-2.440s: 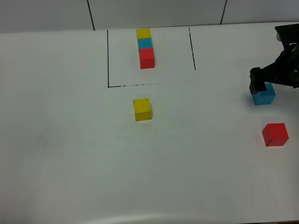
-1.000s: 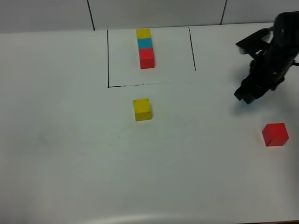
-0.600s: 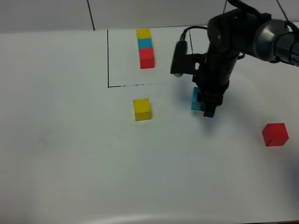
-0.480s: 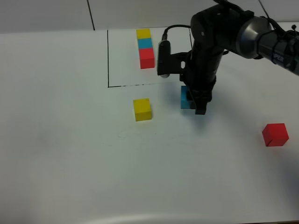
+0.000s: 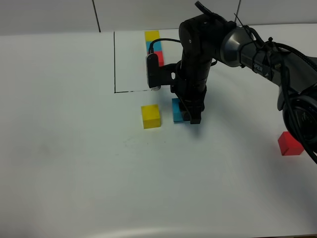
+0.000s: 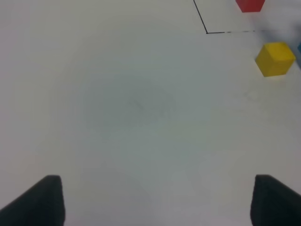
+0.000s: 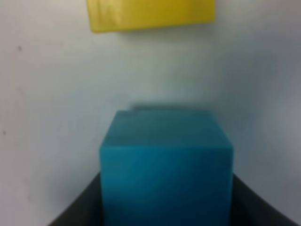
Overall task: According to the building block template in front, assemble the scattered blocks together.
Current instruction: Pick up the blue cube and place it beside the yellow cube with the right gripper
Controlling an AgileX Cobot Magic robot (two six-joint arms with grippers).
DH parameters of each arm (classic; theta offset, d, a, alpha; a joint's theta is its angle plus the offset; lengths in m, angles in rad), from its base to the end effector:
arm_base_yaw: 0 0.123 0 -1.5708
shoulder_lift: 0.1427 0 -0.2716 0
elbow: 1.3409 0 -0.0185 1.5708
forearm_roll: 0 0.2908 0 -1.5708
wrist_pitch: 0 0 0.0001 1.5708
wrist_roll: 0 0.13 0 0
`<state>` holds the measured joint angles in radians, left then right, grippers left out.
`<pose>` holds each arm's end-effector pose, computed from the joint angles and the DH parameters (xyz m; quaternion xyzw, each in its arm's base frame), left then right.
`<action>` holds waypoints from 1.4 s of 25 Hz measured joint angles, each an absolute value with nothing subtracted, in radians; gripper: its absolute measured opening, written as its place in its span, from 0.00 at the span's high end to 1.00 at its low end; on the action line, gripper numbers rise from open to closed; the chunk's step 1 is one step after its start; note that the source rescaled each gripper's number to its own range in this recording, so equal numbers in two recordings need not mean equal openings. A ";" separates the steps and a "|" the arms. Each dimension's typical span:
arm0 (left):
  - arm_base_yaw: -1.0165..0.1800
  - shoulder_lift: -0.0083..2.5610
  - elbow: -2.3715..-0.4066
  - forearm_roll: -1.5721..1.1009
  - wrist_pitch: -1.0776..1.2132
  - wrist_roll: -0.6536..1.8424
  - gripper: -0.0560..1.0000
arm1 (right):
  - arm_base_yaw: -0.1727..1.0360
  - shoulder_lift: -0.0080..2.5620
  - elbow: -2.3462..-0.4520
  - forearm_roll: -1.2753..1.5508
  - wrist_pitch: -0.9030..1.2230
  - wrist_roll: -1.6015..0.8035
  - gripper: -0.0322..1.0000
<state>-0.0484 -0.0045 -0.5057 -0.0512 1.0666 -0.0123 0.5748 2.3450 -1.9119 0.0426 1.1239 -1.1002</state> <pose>0.0765 -0.0095 0.2805 0.0166 0.8517 -0.0414 0.5222 0.4240 0.2806 0.0778 -0.7364 0.6744 0.0059 0.0538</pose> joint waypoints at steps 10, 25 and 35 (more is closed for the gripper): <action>-0.048 -0.005 -0.506 -0.051 1.067 -0.012 0.15 | 0.604 2.371 -1.916 0.046 1.062 -1.057 0.95; -0.048 -0.005 -0.506 -0.051 1.067 -0.012 0.15 | 0.632 2.392 -1.922 0.010 1.065 -1.021 0.95; -0.048 -0.005 -0.506 -0.051 1.067 -0.012 0.15 | 0.638 2.392 -1.922 0.015 1.064 -0.994 0.95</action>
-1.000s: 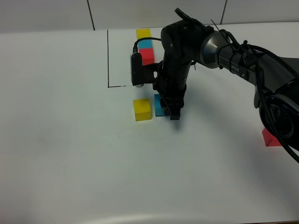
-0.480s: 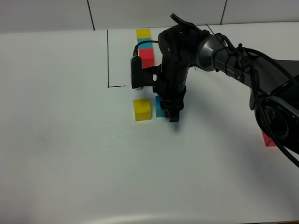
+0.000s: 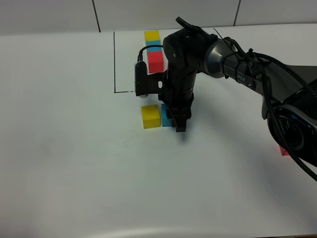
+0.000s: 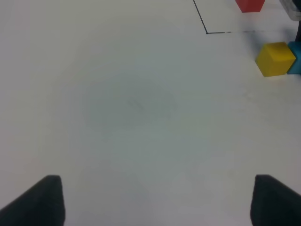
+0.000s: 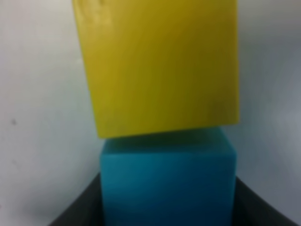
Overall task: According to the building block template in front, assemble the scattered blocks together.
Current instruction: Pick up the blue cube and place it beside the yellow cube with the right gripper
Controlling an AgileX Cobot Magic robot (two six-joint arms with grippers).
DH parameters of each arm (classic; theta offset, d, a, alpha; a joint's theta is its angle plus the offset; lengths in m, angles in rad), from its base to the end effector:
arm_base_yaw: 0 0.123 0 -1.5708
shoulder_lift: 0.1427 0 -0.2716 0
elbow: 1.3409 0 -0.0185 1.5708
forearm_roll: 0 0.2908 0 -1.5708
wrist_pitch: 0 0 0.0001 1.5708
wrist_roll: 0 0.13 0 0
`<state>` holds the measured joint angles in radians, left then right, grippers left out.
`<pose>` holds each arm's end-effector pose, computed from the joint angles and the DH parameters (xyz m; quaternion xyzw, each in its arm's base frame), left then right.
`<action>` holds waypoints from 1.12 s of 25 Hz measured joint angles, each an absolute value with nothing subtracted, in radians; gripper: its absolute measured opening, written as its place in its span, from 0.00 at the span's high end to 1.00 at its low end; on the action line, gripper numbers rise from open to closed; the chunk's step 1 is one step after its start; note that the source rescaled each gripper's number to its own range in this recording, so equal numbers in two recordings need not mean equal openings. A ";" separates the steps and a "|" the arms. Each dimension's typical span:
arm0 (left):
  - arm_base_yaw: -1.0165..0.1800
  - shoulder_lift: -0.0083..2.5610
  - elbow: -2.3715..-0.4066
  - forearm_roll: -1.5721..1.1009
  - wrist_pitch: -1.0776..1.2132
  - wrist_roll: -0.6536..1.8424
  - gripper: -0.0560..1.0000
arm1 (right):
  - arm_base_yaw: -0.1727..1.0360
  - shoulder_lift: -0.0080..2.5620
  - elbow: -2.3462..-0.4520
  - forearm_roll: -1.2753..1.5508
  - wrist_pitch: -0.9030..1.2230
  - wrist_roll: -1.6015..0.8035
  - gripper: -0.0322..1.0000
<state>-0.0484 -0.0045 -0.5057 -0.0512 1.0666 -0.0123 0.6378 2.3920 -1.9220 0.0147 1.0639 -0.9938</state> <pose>0.0765 -0.0095 0.2805 0.0166 0.8517 -0.0414 0.5222 0.4134 0.3084 0.0574 -0.7247 0.6863 -0.0045 0.0622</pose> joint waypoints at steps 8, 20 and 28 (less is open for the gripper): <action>-0.048 -0.005 -0.506 -0.051 1.067 -0.012 0.15 | 0.639 2.392 -1.922 0.017 1.064 -0.976 0.95; -0.048 -0.005 -0.506 -0.051 1.067 -0.012 0.15 | 0.654 2.393 -1.922 0.036 1.056 -0.975 0.95; -0.048 -0.005 -0.506 -0.051 1.067 -0.012 0.15 | 0.656 2.393 -1.922 0.026 1.056 -0.984 0.95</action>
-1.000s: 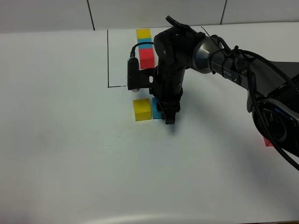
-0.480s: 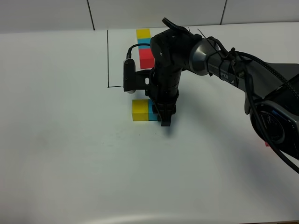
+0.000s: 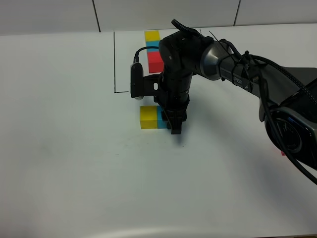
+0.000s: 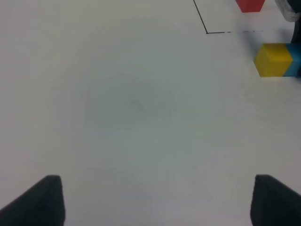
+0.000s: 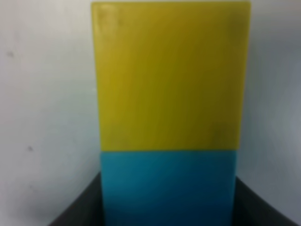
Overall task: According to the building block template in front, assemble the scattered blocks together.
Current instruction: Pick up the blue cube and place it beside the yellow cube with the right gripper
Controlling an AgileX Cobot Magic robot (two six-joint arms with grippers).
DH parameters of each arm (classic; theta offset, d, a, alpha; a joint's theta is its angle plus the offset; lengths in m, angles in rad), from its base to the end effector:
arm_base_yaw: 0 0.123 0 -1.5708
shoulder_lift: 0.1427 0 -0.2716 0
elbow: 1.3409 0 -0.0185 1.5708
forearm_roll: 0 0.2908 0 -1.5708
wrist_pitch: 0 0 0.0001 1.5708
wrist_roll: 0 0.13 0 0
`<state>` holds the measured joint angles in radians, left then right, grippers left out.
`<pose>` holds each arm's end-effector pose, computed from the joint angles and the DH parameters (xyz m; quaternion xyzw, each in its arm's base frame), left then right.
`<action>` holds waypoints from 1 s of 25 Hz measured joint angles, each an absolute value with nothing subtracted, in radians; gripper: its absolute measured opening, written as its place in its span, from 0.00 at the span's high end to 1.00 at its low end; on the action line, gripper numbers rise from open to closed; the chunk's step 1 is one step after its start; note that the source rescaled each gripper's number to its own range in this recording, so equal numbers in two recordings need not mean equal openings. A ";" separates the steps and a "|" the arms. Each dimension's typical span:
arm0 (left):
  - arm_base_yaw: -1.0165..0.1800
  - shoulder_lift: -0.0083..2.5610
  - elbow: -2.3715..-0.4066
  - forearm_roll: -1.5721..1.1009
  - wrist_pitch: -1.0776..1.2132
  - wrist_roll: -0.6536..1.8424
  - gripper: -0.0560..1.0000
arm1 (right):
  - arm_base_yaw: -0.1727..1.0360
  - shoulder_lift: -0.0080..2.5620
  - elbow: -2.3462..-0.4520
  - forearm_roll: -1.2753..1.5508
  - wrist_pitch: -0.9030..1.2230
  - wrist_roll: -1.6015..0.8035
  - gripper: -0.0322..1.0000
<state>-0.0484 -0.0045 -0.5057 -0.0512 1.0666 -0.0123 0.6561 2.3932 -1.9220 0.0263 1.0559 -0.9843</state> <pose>0.0765 -0.0095 0.2805 0.0166 0.8517 -0.0414 0.5222 0.4076 0.3176 0.0570 -0.7258 0.6847 0.0010 0.0664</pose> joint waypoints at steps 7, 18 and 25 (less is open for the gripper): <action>-0.048 -0.005 -0.506 -0.051 1.067 -0.012 0.15 | 0.656 2.393 -1.922 0.026 1.053 -1.000 0.95; -0.048 -0.005 -0.506 -0.051 1.067 -0.012 0.15 | 0.654 2.393 -1.922 0.028 1.024 -1.005 0.95; -0.048 -0.005 -0.506 -0.051 1.067 -0.012 0.15 | 0.653 2.389 -1.919 0.013 1.022 -1.005 0.71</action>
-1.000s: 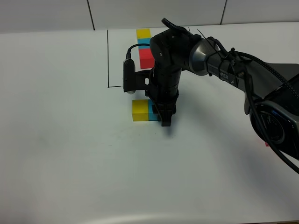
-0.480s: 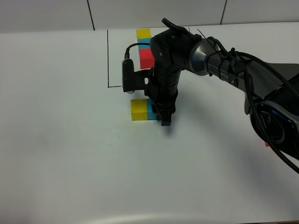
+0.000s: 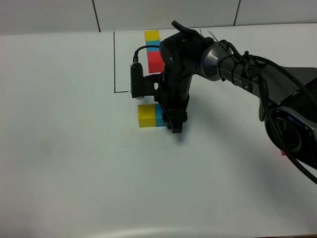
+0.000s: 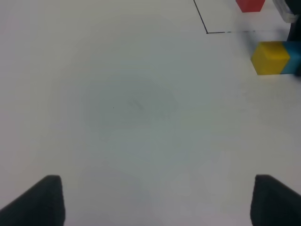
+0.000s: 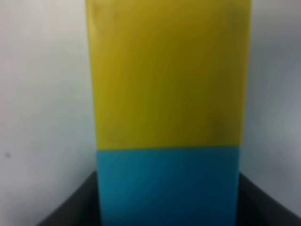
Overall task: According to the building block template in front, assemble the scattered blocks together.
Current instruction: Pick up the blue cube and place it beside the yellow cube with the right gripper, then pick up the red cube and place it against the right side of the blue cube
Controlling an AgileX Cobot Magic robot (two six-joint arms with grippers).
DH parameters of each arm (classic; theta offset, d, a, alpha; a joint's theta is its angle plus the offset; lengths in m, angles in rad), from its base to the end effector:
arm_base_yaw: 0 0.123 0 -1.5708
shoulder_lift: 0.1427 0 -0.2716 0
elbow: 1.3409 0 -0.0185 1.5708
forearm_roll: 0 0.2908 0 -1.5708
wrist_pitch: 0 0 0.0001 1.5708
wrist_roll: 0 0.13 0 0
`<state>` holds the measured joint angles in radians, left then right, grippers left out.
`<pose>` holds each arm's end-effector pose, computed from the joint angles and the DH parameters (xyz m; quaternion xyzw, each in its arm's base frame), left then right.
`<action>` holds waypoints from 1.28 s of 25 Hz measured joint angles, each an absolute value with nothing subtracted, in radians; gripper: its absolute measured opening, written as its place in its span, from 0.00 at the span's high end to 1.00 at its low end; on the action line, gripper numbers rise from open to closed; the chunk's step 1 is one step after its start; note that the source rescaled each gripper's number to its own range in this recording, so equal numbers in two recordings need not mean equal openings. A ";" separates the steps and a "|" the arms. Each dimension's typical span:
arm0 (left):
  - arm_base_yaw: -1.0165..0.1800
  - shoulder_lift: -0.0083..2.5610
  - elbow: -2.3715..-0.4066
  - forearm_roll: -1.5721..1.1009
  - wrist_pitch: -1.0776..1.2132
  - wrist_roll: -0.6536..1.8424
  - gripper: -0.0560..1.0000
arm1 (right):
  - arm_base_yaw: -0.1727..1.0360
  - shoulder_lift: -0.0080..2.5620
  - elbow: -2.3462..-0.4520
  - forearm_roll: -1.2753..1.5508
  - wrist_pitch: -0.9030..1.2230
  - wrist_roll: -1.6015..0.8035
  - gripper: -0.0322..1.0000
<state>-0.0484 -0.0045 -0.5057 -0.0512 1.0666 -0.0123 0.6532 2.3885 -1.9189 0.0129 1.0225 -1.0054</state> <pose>0.0765 -0.0095 0.2805 0.0166 0.8517 -0.0414 0.5222 0.4126 0.3175 0.0591 -0.7330 0.6752 -0.0088 0.0826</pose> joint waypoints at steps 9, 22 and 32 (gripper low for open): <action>-0.048 -0.005 -0.506 -0.051 1.067 -0.012 0.15 | 0.636 2.269 -1.901 -0.011 1.046 -0.874 0.27; -0.048 -0.005 -0.506 -0.051 1.067 -0.012 0.15 | 0.418 1.807 -1.192 -0.085 0.754 -0.284 0.25; -0.048 -0.005 -0.506 -0.051 1.067 -0.012 0.15 | 0.198 1.679 -0.928 -0.080 0.686 -0.007 0.25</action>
